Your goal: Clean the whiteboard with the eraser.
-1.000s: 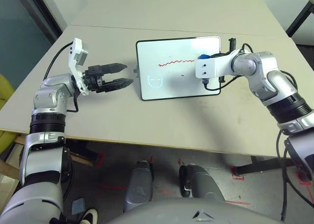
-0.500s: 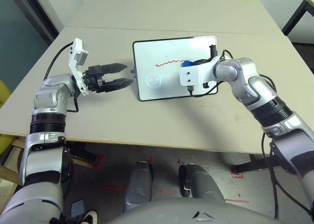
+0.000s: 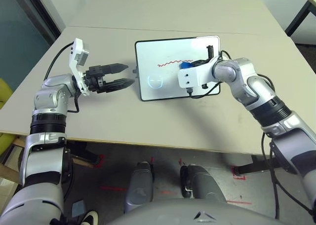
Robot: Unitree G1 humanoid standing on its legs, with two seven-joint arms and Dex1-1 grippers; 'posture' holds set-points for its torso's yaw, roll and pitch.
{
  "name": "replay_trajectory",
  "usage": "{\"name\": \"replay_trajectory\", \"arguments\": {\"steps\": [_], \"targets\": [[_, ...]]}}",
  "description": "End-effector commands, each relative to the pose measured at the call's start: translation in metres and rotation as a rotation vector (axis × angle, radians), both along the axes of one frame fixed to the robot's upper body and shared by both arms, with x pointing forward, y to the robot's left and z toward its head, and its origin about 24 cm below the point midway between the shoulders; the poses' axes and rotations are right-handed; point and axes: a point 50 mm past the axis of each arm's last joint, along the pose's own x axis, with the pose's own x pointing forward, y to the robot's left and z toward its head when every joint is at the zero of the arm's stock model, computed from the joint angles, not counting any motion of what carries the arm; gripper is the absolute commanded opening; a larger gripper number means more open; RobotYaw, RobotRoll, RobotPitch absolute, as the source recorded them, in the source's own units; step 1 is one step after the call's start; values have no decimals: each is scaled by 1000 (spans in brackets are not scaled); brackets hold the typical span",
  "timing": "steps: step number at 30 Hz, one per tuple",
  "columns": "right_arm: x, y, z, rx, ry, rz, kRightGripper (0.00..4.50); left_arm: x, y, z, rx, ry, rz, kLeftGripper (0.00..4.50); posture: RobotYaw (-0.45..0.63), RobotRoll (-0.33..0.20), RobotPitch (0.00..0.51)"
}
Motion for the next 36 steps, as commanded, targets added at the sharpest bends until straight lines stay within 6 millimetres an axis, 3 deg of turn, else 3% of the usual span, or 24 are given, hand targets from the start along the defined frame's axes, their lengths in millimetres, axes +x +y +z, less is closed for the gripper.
{"name": "replay_trajectory", "arguments": {"steps": [1, 7, 11, 24, 36], "targets": [[5, -21, -2, -10, 18, -79, 194, 3, -2, 0, 0, 1, -10, 4500, 198, 0, 108], [7, -32, 0, -15, 12, -111, 194, 3, -2, 0, 0, 0, -12, 4500, 196, 0, 104], [7, -29, 1, -9, 9, -105, 179, 4, -2, 0, 0, 0, -12, 4500, 197, 0, 103], [3, 23, -1, 33, 20, 34, 177, 3, -1, 1, -1, -3, -6, 4500, 205, 0, 103], [1, 56, 0, 54, 22, 124, 176, 2, -2, 0, -9, -3, -4, 4500, 213, 0, 102]]}}
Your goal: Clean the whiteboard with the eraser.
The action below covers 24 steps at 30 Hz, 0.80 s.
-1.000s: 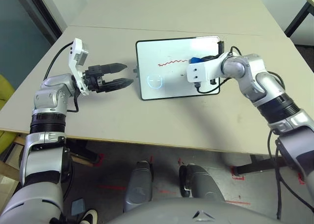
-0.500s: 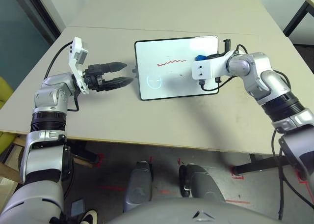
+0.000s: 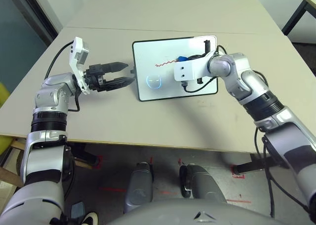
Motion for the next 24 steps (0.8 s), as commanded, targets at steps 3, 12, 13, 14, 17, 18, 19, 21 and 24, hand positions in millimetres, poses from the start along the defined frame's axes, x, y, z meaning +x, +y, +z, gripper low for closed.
{"name": "replay_trajectory", "arguments": {"steps": [3, 12, 13, 14, 17, 18, 19, 21, 24], "targets": [[1, 4, -5, -28, 17, 16, 176, -1, -2, -2, -4, 0, -9, 4500, 215, 0, 103], [6, -21, -8, -54, 20, -44, 176, -1, -2, -1, -2, 0, -9, 4500, 206, 0, 106], [6, -25, -8, -61, 21, -53, 176, 0, -2, -1, -2, -1, -7, 4500, 206, 0, 106], [6, -31, -9, -69, 24, -65, 176, 0, -2, -1, -2, -1, -6, 4500, 206, 0, 106], [5, -44, -10, -88, 26, -94, 176, 0, -1, -1, 0, -3, -4, 4500, 201, 0, 108], [4, -50, -9, -94, 25, -106, 176, 0, -1, 0, 1, -3, -3, 4500, 199, 0, 107], [4, -54, -9, -101, 22, -117, 176, 0, 0, 0, 1, -3, -3, 4500, 199, 0, 107], [4, -61, -7, -107, 17, -133, 173, 1, 0, 0, 1, -3, -3, 4500, 195, 0, 107], [4, -68, -4, -110, 13, -148, 168, 2, -1, 0, 1, -3, -5, 4500, 192, 0, 106]]}}
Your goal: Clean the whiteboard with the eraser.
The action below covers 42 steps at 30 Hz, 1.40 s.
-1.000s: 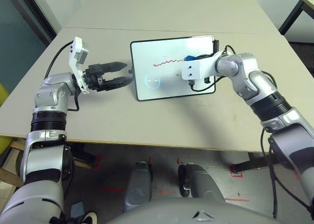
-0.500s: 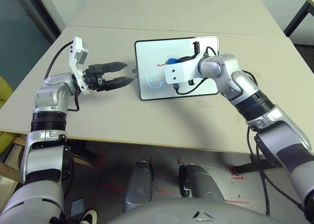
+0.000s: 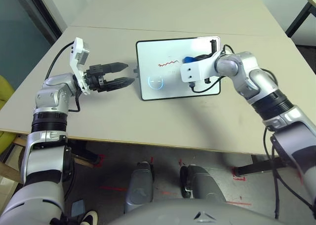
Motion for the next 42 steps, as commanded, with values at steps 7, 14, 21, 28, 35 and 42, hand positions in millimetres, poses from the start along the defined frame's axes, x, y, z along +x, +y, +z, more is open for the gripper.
{"name": "replay_trajectory", "arguments": {"steps": [7, 14, 21, 28, 35, 42], "targets": [[0, 1, -2, 12, 22, -6, 167, 2, -1, 2, 4, -5, -6, 4500, 196, 0, 106], [-3, 33, -4, 37, 29, 81, 166, 1, 1, 2, 6, -3, 3, 4500, 207, 0, 104], [-5, 56, -5, 62, 38, 140, 165, -3, 4, 1, 5, -1, 11, 4500, 228, 0, 103], [-7, 71, -10, 68, 48, 176, 163, -5, 3, -1, -3, 1, 15, 4500, 236, 0, 99], [-4, 64, -7, 67, 43, 149, 162, -5, 3, -1, -5, 1, 17, 4500, 225, 0, 98], [3, 43, -4, 66, 39, 80, 162, -2, -1, -2, -8, 2, 4, 4500, 206, 0, 98]]}}
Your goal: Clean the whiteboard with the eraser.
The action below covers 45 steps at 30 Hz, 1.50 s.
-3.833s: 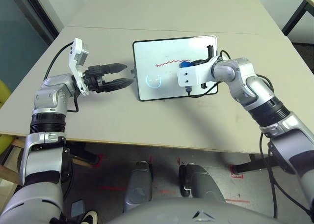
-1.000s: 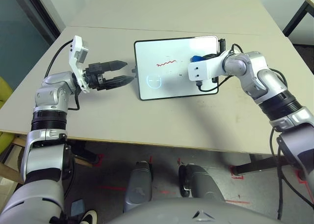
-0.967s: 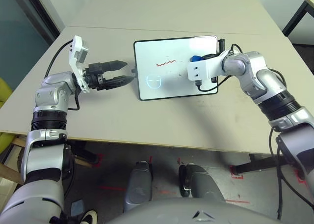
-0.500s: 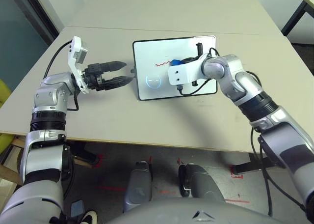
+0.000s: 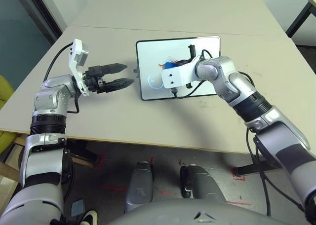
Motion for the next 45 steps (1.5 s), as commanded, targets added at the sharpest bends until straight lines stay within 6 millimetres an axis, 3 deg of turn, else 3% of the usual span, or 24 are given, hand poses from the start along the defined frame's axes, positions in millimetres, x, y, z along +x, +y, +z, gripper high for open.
{"name": "replay_trajectory", "arguments": {"steps": [1, 7, 15, 36, 45], "targets": [[6, -18, -1, 0, 21, -71, 162, 2, -3, 0, -8, 1, -11, 4500, 206, 0, 98], [9, -32, 3, 1, 12, -119, 162, 2, -3, 0, -8, 1, -15, 4500, 199, 0, 102], [9, -35, 3, -1, 13, -130, 162, 4, -3, 1, -7, -1, -13, 4500, 197, 0, 102], [0, 24, -8, -16, -1, 38, 161, 1, 2, 1, -8, -1, 4, 4500, 223, 0, 100], [4, 16, -15, -37, 8, 11, 161, 1, 1, 1, -8, -3, 3, 4500, 222, 0, 100]]}}
